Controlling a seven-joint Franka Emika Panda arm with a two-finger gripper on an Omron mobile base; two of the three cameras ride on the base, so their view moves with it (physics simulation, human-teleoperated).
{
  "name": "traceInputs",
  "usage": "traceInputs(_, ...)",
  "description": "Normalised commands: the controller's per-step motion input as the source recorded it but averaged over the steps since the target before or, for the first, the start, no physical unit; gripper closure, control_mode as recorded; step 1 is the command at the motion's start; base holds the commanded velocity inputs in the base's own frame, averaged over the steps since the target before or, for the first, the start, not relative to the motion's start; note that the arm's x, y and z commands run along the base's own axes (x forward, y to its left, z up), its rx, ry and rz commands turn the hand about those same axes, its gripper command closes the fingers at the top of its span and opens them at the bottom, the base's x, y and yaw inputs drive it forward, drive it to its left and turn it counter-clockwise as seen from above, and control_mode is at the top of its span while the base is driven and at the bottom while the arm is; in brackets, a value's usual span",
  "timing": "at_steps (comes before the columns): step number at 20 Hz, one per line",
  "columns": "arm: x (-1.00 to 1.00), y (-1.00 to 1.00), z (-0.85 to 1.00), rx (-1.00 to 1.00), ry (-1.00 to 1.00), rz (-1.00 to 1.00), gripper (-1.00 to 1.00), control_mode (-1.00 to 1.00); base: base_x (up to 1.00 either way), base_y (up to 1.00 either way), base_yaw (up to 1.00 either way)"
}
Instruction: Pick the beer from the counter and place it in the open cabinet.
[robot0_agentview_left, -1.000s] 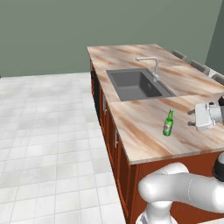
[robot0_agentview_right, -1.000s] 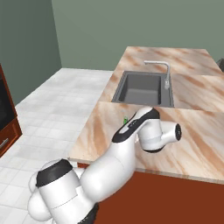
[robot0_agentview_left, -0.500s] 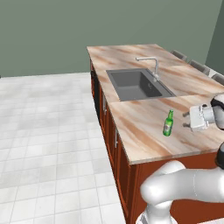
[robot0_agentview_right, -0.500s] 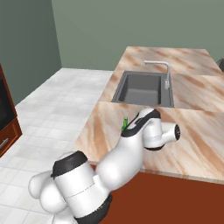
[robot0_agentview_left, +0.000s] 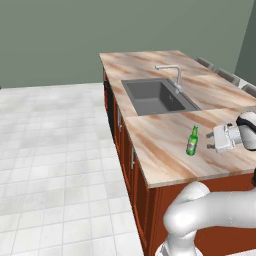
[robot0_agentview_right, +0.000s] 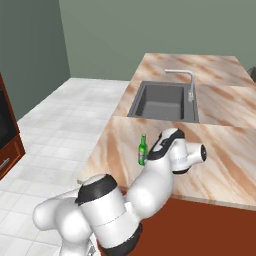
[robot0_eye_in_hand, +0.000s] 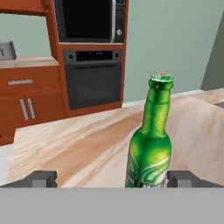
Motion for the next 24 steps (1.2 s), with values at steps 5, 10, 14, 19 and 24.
traceInputs(5, 0.04, -0.1, -0.32, 0.0, 0.08, 0.0, -1.0, -1.0, 0.0, 0.0, 0.0)
traceInputs(10, 0.18, -0.01, -0.34, 0.0, 0.06, 0.0, -1.0, -1.0, 0.0, 0.0, 0.0)
traceInputs(14, 0.35, 0.0, -0.32, 0.0, 0.06, 0.0, -1.0, -1.0, 0.0, 0.0, 0.0)
traceInputs(19, 0.26, -0.27, -0.1, 0.0, 0.05, 0.0, -1.0, -1.0, 0.0, 0.0, 0.0)
traceInputs(24, 0.16, -0.22, 0.0, 0.0, 0.04, 0.0, -1.0, -1.0, 0.0, 0.0, 0.0)
